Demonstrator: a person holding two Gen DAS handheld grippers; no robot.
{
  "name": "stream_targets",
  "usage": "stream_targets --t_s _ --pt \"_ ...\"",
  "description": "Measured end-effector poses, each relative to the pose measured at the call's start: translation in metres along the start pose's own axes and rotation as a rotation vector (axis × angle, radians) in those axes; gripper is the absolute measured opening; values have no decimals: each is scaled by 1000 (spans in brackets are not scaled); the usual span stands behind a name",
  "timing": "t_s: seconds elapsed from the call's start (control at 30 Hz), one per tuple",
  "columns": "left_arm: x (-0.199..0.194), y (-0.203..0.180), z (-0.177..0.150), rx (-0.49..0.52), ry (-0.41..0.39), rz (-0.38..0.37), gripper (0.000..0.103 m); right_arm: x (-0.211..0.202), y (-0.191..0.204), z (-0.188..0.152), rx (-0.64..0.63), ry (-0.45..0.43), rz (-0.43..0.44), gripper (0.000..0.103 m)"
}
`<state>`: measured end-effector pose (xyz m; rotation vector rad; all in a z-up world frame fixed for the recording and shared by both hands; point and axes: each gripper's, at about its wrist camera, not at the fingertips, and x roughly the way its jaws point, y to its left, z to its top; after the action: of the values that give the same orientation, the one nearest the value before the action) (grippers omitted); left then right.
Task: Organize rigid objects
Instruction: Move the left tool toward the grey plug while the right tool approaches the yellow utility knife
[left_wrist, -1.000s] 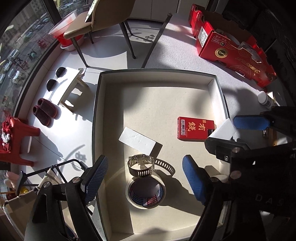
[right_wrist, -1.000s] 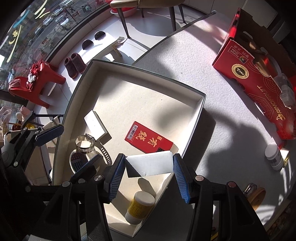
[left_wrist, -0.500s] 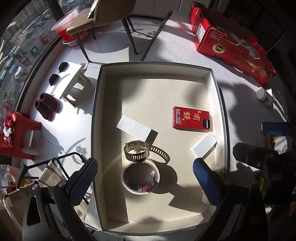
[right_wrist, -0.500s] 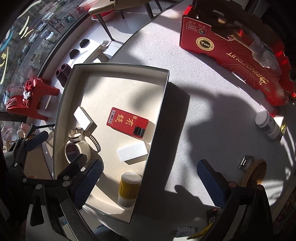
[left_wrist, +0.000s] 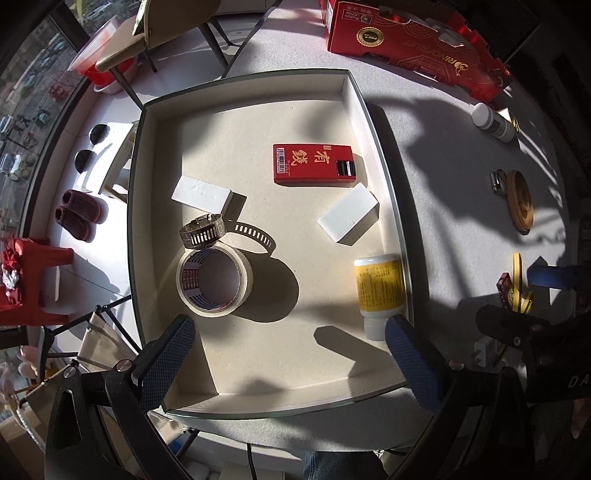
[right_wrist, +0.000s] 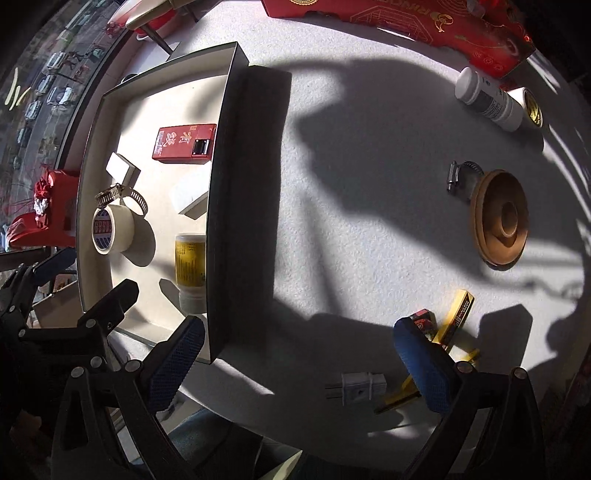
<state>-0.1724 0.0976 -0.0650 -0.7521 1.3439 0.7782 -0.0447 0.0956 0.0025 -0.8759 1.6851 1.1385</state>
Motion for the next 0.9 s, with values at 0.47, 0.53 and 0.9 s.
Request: stream_targets --t_s 0.47,0.53,0.9 --pt "-13 -59 4 150 4 -4 103 -8 -68 -42 168 -19 10 103" --pt "-12 -66 6 169 8 -4 103 -8 -87 -50 192 -30 19 103" --pt "-7 -114 14 266 39 -21 103 -15 -156 -92 374 -53 21 103"
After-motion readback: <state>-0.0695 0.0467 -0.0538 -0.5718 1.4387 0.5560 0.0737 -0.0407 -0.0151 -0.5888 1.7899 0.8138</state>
